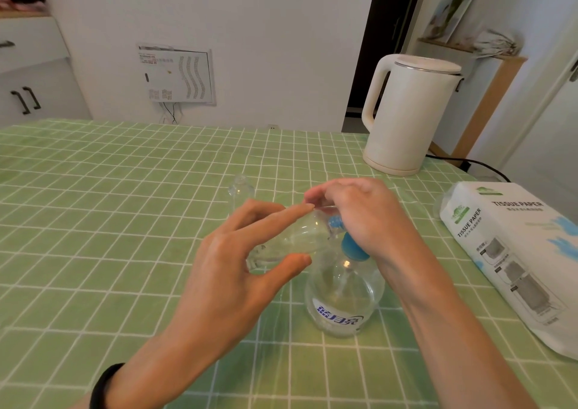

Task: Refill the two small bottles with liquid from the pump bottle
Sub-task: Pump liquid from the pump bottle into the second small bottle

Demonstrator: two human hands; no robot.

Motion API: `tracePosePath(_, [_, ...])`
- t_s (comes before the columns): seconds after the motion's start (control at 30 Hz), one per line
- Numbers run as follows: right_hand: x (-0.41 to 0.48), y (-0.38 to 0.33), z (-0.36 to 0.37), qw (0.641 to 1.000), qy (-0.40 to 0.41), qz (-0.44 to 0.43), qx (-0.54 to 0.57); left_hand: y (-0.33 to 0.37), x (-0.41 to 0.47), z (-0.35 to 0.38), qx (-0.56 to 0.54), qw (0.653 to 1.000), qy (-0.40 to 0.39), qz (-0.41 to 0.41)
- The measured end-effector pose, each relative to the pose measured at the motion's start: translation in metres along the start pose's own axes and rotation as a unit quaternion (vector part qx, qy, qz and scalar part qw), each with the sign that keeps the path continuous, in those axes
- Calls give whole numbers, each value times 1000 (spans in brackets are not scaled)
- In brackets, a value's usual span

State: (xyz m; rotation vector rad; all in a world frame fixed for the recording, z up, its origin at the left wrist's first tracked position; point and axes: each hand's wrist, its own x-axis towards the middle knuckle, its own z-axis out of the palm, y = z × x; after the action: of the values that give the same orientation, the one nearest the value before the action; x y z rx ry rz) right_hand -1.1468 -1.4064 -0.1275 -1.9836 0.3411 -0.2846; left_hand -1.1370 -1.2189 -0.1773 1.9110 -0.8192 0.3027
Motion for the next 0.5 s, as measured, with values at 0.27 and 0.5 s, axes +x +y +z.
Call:
tracePosePath(0.27, [-2, -3, 1, 999, 20, -23, 17, 4, 1, -4, 1, 1000, 0, 0])
tracePosePath(0.5, [-1, 0, 1, 1000, 11, 5, 8, 2, 1, -2, -6, 1000, -6, -11])
